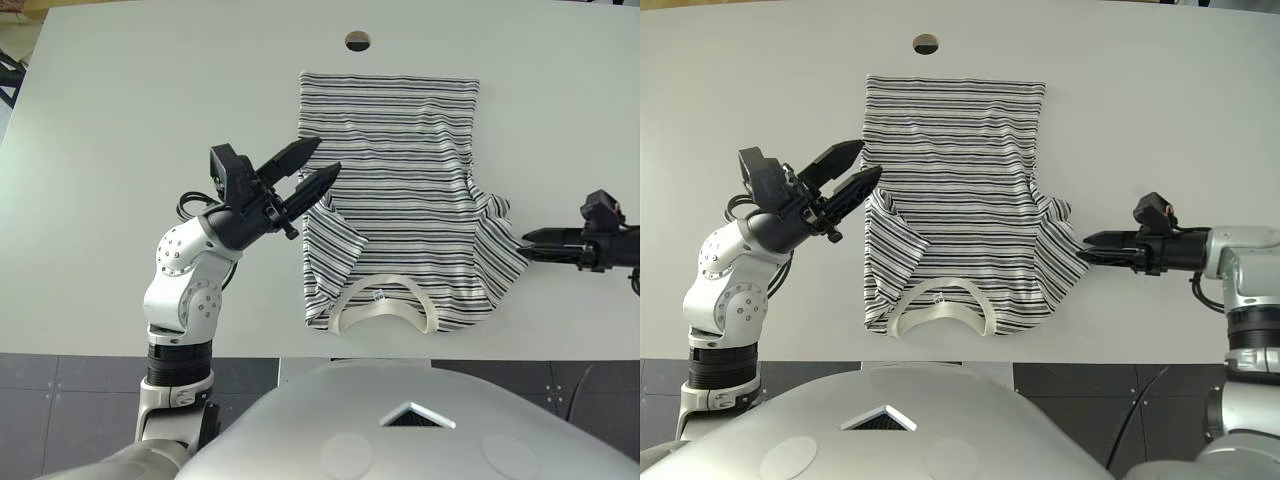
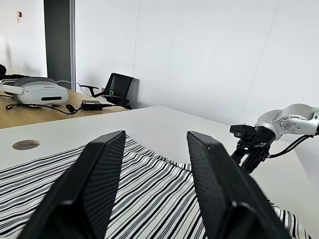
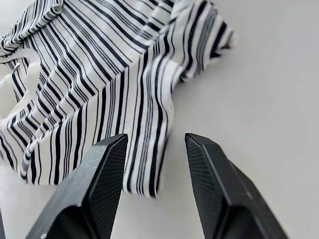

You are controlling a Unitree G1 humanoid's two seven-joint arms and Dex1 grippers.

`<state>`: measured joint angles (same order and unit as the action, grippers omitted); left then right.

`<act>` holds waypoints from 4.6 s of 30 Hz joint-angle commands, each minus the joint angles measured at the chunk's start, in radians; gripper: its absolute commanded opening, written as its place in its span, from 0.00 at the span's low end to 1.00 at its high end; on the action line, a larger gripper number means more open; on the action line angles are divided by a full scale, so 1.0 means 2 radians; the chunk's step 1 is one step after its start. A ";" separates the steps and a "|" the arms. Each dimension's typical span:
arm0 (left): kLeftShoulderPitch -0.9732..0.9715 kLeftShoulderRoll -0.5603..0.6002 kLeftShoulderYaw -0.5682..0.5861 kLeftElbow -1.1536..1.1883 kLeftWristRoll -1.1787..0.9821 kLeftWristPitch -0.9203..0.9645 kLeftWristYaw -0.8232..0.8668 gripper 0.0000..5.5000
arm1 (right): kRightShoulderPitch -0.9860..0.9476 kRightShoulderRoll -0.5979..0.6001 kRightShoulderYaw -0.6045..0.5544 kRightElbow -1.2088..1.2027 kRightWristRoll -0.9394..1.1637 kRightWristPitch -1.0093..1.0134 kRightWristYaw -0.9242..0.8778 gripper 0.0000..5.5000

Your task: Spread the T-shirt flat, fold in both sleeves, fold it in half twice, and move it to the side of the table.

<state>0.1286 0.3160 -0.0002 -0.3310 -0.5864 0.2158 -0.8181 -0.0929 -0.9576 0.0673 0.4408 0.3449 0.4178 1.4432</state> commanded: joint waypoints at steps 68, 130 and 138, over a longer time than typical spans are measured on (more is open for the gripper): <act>0.088 0.102 0.025 0.016 0.182 -0.204 -0.009 0.42 | 0.093 0.081 -0.039 -0.212 0.038 -0.147 -0.002 0.11; 0.112 0.270 -0.214 0.200 0.573 -0.588 0.146 0.11 | 0.157 -0.031 0.180 -0.167 -0.166 -0.637 -0.182 0.02; 0.147 0.403 -0.242 -0.025 0.172 -0.318 -0.040 0.02 | 0.176 -0.095 0.130 -0.314 0.141 -0.384 -0.068 0.02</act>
<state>0.4175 1.0287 -0.5061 -0.2479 -0.0783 -0.5641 -0.8174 0.2737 -1.1027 0.3850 -0.1237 0.5150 -0.4527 1.2565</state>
